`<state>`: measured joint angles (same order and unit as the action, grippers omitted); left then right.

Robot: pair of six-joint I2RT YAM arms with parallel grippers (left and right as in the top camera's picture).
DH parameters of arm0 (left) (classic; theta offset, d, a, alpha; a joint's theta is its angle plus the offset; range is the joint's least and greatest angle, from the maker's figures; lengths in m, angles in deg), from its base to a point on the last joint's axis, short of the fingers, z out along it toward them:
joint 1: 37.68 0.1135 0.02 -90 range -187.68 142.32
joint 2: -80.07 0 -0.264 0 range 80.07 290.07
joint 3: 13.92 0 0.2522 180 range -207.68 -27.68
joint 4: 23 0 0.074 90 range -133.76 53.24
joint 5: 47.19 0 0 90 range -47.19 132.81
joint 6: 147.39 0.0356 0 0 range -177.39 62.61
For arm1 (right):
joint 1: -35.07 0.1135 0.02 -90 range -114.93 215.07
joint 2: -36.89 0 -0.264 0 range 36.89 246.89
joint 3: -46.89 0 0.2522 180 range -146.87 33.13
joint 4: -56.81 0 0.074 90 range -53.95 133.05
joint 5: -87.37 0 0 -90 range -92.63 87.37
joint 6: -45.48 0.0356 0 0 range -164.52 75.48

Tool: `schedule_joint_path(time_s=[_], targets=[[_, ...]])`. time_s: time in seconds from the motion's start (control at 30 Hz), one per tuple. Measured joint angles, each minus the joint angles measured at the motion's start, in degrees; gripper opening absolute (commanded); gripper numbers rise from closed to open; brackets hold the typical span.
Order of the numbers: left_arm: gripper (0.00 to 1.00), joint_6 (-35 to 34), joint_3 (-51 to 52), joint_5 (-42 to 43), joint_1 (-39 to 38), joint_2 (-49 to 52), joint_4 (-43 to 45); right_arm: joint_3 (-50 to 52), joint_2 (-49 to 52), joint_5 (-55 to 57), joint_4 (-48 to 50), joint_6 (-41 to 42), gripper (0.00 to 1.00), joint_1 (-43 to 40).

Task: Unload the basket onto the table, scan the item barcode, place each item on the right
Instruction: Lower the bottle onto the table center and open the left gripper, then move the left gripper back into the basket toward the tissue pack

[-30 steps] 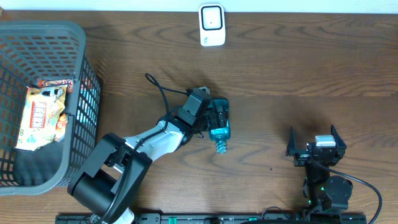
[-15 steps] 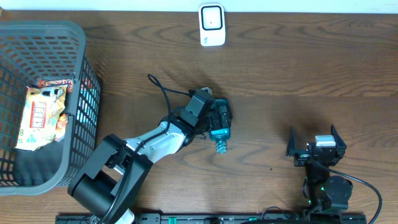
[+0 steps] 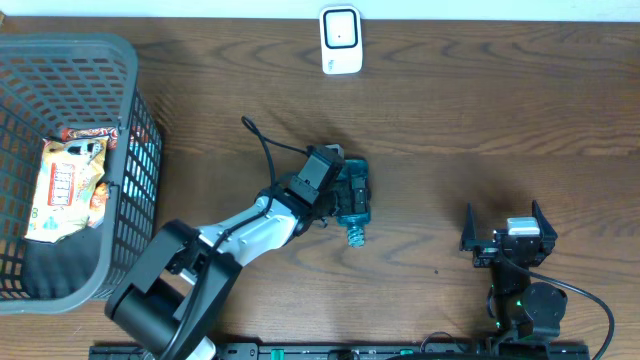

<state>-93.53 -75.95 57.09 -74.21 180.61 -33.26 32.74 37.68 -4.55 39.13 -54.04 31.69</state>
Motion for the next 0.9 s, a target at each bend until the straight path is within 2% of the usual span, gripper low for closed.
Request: schedule_joint_path(time_s=[0.1,0.23,0.47,0.7,0.9], targets=[[0.98,2.8,1.2,-1.7,0.4,-2.4,-2.8,0.0,0.0,0.0,0.0,0.0,0.99,0.0],[0.98,7.4,2.1,-8.7,0.5,-10.2,-8.2,0.0,0.0,0.0,0.0,0.0,0.99,0.0],[0.98,15.4,1.1,-23.7,0.5,-31.0,-10.0,0.0,0.0,0.0,0.0,0.0,0.99,0.0],[0.98,21.7,-4.9,-36.4,0.5,-45.1,-5.5,0.0,0.0,0.0,0.0,0.0,0.99,0.0],[0.98,28.4,-6.9,-54.5,3.2,-53.4,6.6,0.0,0.0,0.0,0.0,0.0,0.99,0.0]])
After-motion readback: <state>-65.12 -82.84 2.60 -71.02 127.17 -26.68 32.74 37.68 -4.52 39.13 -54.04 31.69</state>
